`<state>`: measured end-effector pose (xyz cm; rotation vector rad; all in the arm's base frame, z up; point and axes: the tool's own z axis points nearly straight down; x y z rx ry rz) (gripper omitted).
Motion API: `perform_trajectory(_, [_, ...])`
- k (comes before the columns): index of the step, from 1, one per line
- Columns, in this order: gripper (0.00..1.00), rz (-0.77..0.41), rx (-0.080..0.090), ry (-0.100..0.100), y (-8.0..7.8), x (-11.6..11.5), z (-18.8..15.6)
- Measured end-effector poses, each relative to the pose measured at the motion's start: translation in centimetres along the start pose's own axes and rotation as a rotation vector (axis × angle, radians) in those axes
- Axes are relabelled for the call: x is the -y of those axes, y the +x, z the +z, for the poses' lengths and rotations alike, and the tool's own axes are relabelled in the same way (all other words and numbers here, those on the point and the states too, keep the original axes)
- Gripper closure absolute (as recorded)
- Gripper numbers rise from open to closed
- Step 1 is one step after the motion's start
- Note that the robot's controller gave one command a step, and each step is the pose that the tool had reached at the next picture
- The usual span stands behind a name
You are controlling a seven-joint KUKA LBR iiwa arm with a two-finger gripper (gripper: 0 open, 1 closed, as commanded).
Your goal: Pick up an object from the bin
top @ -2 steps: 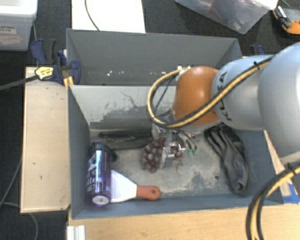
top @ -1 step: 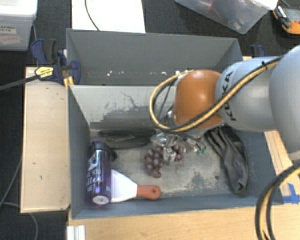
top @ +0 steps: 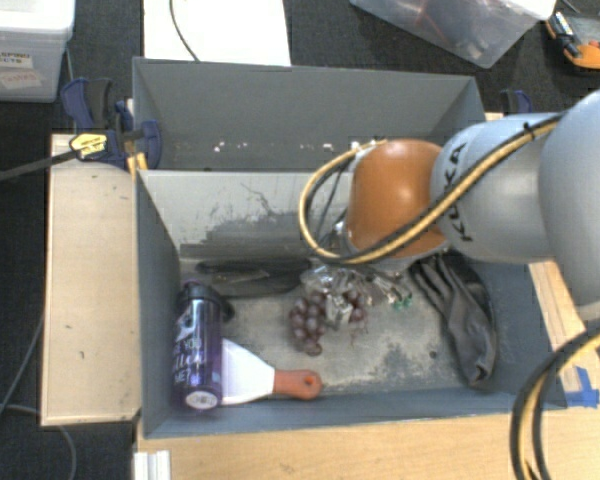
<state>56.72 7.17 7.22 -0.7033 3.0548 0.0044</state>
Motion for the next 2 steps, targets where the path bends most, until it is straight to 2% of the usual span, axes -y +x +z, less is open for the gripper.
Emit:
perform_trajectory(1, [1.0, 0.002, -0.009, -0.004, 0.3, -0.1, -3.5])
perform_trajectory(2, [1.0, 0.004, -0.004, -0.002, 0.1, -0.1, -6.2])
